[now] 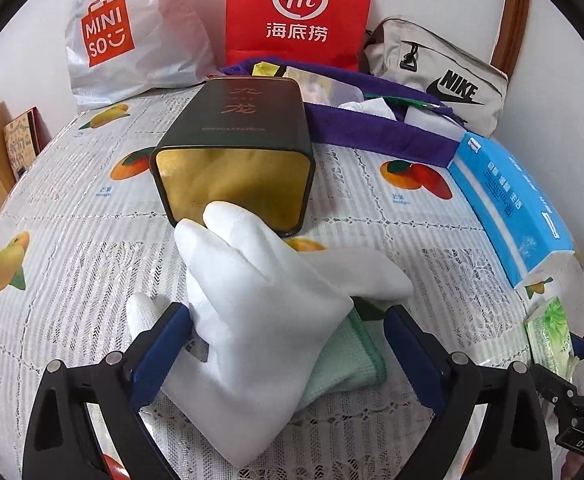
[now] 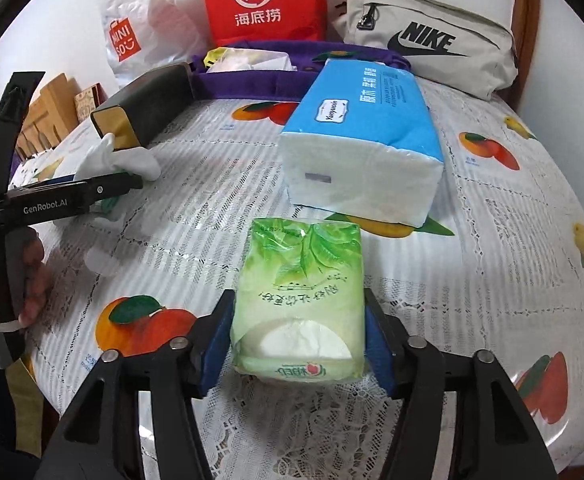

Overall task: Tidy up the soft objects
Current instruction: 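Carry the gloves with the left while the right carries the green pack toward the towel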

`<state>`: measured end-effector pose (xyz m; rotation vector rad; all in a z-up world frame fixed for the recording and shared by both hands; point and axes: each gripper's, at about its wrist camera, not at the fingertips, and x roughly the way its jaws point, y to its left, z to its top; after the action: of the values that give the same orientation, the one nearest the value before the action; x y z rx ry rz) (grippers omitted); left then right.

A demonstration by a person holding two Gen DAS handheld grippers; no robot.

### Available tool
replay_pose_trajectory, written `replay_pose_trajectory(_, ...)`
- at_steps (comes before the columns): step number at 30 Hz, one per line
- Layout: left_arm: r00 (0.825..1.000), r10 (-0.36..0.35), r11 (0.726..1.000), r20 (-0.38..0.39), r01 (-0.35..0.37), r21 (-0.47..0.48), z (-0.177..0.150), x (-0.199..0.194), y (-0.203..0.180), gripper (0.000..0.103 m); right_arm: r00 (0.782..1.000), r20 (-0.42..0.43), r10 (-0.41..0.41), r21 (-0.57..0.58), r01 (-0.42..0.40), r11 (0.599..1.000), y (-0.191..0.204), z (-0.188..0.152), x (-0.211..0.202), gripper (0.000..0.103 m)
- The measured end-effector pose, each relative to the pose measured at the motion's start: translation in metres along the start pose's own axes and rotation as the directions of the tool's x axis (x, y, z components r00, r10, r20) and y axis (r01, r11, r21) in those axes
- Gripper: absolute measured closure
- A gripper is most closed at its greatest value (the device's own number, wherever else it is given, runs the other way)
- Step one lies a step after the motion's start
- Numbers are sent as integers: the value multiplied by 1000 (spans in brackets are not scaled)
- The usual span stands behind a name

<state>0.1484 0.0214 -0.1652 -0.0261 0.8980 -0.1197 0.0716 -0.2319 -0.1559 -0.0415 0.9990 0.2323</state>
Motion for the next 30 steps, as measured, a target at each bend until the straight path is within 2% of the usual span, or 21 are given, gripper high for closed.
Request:
replay_pose_trajectory(4, 999, 45, 998, -16, -44, 33, 0, 3, -7, 6, 1000, 2, -1, 6, 1, 1000, 3, 1, 2, 34)
replay_pose_trajectory(6, 999, 44, 999, -14, -43, 30, 0, 2, -6, 6, 1000, 3, -10, 10, 10, 1000, 4, 1, 3, 34)
replay_pose_trajectory(8, 999, 51, 999, -9, -51, 18, 0, 0, -5, 13, 1000, 1, -12, 15, 12, 1000, 5, 2, 3, 34)
replay_pose_trajectory(10, 998, 69, 998, 2, -69, 13, 0, -3, -3, 34, 1000, -1, -9, 28, 9, 1000, 3, 3, 3, 39)
replay_pose_trajectory(11, 998, 56, 998, 8, -56, 14, -1, -5, -1, 39, 1000, -3, -13, 36, 13, 999, 2, 3, 2, 41)
replay_pose_trajectory(13, 999, 37, 999, 6, -37, 13, 0, -8, 1, 63, 1000, -3, -13, 58, 13, 998, -3, 4, 1, 50)
replay_pose_trajectory(18, 999, -48, 998, -27, 47, -29, 2, -13, 11, 82, 998, -3, 63, 124, -62, 990, -20, 5, -1, 51)
replay_pose_trajectory(21, 996, -71, 996, -46, 68, -50, 1, -16, 15, 87, 998, 5, 59, 114, -60, 992, -20, 4, -1, 51)
replay_pose_trajectory(30, 997, -44, 998, -61, 42, -36, -7, -26, 12, 89, 999, 2, 42, 96, -42, 995, -19, 6, 2, 51)
